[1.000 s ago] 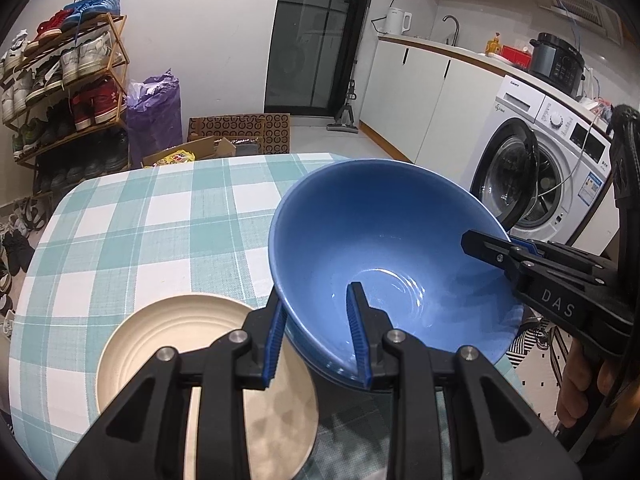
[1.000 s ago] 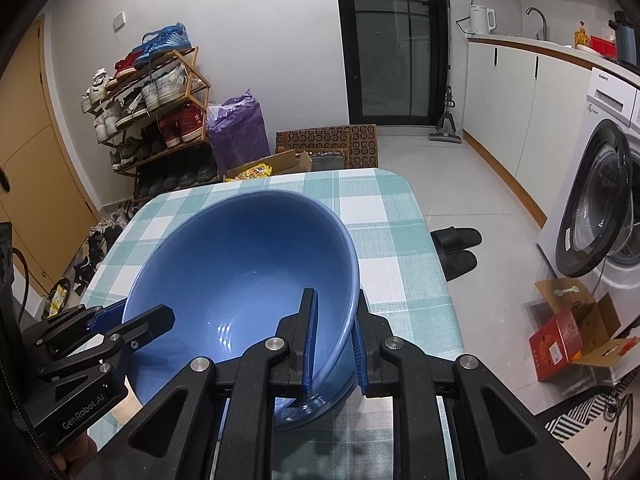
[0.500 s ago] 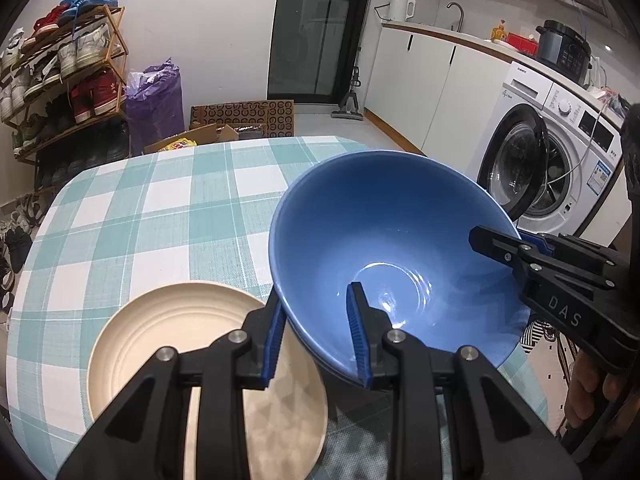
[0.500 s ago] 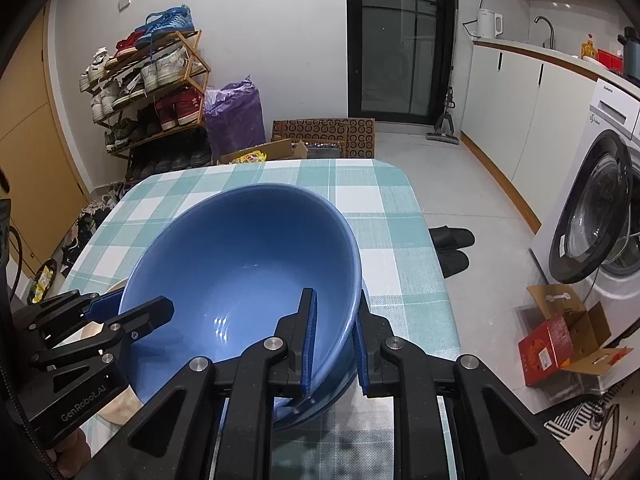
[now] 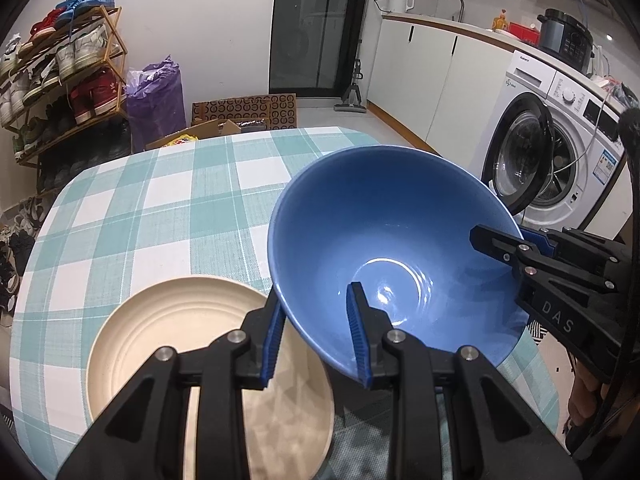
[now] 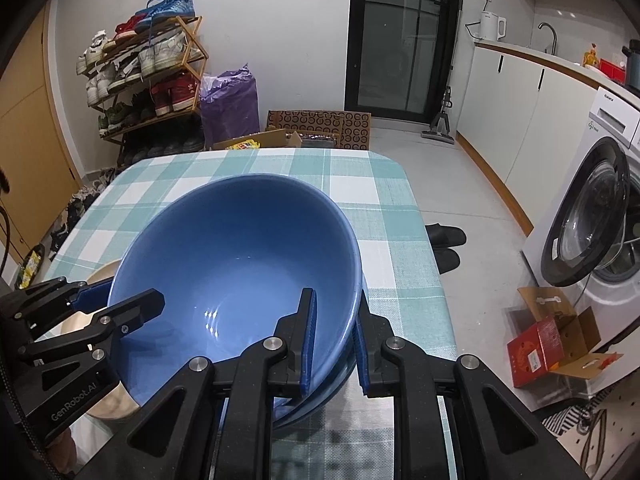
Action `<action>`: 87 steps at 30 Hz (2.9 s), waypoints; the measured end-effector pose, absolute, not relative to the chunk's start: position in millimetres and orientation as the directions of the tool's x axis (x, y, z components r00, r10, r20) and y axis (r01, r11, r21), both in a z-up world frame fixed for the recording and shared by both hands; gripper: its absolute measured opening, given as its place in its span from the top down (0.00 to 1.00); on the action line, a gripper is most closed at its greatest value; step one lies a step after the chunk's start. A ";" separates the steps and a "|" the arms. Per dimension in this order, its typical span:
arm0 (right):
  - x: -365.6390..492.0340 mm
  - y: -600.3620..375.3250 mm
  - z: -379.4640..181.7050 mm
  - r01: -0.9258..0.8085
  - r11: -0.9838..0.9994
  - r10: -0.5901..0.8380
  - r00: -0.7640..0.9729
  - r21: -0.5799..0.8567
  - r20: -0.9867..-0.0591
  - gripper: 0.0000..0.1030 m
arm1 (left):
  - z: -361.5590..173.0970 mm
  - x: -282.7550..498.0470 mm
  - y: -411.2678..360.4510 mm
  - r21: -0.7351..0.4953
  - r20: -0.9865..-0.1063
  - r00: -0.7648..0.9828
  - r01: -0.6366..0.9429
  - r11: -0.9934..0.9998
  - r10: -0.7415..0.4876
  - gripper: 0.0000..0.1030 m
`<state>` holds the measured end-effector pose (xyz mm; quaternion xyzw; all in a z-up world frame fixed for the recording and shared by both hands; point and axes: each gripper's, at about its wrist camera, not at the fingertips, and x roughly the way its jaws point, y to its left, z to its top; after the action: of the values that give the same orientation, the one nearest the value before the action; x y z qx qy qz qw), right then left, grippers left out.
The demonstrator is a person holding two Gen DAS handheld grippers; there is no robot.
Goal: Organize plates and bowls
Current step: 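Carry the darker blue bowl over the stacked bowls with both tools, then lower the darker blue bowl into the light blue bowl and open both tools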
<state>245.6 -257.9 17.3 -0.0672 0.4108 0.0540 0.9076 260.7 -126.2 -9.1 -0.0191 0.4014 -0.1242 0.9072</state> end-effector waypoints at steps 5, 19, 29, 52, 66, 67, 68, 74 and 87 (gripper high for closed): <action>247.3 -257.3 14.0 -0.155 0.985 0.040 0.652 -0.081 -0.757 0.83 | -10.9 262.4 -125.8 -0.134 -0.727 0.644 0.208 0.969 -0.239 0.73; 244.2 -251.6 11.0 -0.164 0.976 0.004 0.661 -0.139 -0.750 0.79 | -15.1 262.8 -127.9 -0.109 -0.726 0.651 0.209 0.972 -0.222 0.73; 240.9 -244.6 9.8 -0.166 0.957 -0.060 0.685 -0.237 -0.726 0.76 | -17.9 263.1 -127.0 -0.114 -0.734 0.640 0.213 0.970 -0.226 0.71; 236.0 -253.4 6.0 -0.211 0.961 0.013 0.678 -0.177 -0.735 0.25 | -18.8 261.9 -117.9 -0.156 -0.748 0.610 0.218 0.963 -0.259 0.47; 227.7 -276.2 18.1 -0.206 0.978 0.124 0.673 -0.024 -0.729 0.01 | -12.5 252.7 -99.3 -0.212 -0.717 0.616 0.254 0.944 -0.327 0.01; 227.7 -278.0 17.6 -0.205 0.979 0.133 0.671 -0.010 -0.730 0.01 | -12.8 253.2 -98.2 -0.222 -0.715 0.615 0.253 0.942 -0.334 0.00; 227.5 -279.9 16.6 -0.205 0.979 0.145 0.666 0.007 -0.731 0.01 | -13.9 254.4 -96.1 -0.242 -0.712 0.610 0.252 0.937 -0.348 0.00; 222.0 -284.8 10.2 -0.222 0.974 0.186 0.658 0.048 -0.730 0.01 | -22.0 261.8 -91.3 -0.273 -0.713 0.602 0.234 0.933 -0.360 0.00; 225.6 -292.7 -3.4 -0.206 0.971 0.225 0.641 0.118 -0.734 0.01 | -30.5 273.8 -94.2 -0.321 -0.729 0.570 0.205 0.925 -0.379 0.00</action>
<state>225.6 -292.7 -3.4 0.0119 0.4068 0.1190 0.9057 273.8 -94.2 -30.5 -0.1006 0.4333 -0.1657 0.8801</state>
